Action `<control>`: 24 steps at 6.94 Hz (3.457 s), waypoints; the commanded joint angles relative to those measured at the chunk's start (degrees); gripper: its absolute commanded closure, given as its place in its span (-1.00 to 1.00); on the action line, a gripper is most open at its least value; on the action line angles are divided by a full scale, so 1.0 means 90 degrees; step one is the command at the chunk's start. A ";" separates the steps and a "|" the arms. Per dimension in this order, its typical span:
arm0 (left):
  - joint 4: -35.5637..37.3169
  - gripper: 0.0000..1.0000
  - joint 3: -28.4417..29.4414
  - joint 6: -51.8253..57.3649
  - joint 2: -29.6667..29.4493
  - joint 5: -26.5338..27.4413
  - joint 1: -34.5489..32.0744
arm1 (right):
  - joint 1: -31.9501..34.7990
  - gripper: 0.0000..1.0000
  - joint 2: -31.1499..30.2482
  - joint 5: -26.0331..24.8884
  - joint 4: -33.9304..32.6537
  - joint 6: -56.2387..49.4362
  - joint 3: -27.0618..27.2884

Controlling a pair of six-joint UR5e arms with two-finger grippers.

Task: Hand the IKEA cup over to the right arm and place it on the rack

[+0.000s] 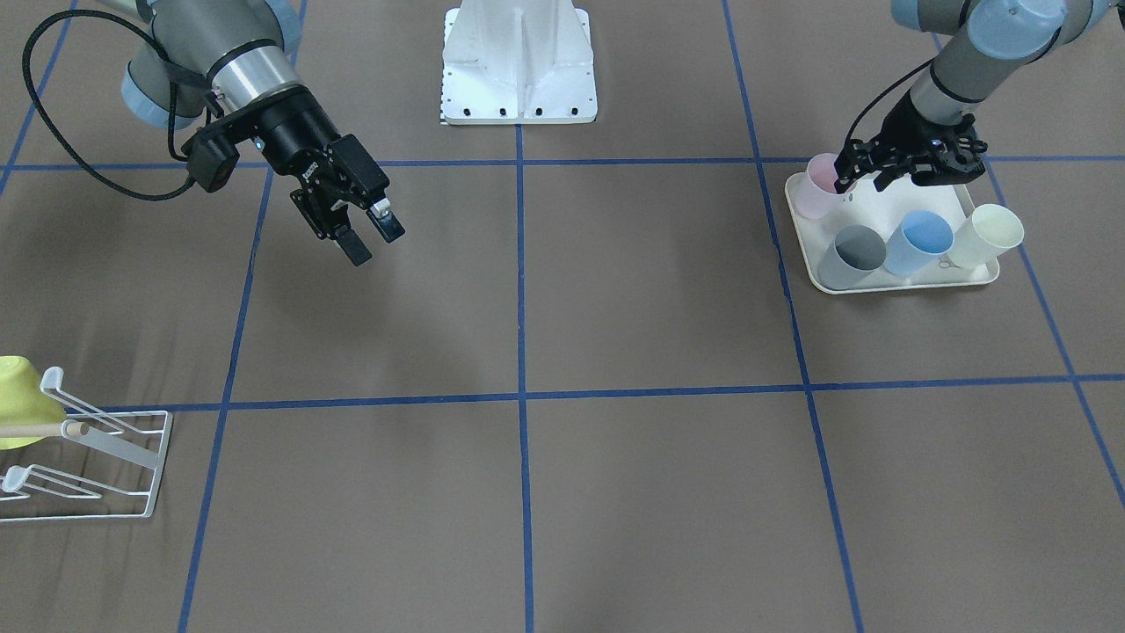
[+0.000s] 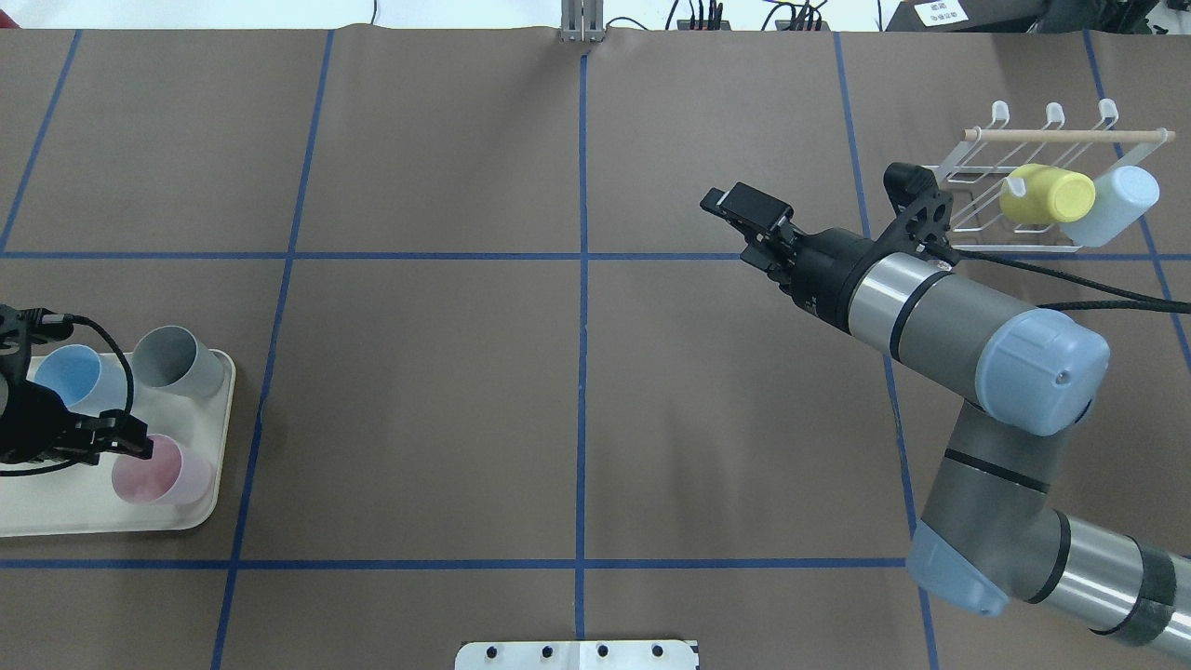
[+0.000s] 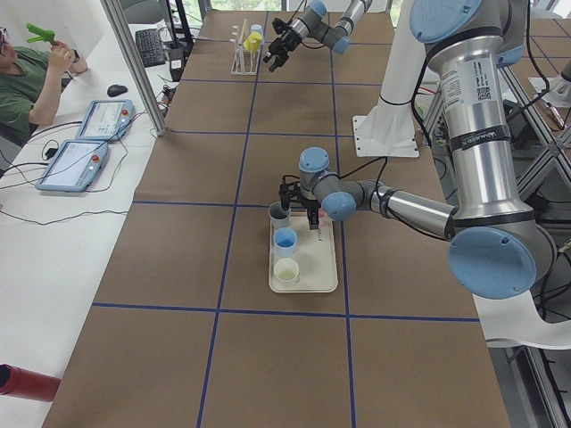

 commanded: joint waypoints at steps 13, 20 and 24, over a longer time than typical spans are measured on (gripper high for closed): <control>0.0013 1.00 -0.0819 0.0066 0.0479 -0.1312 -0.1550 | -0.0010 -0.98 0.0008 -0.0010 0.0000 0.0012 0.0000; -0.0404 1.00 -0.0540 -0.4589 -0.2760 0.0650 -0.1120 | -0.0088 -0.98 0.0962 -0.0049 -0.0010 0.0731 -0.0283; -0.4499 1.00 0.1139 -0.7108 -0.3027 0.1510 -0.1030 | -0.0175 -0.98 0.1977 -0.0049 -0.0010 0.1231 -0.0749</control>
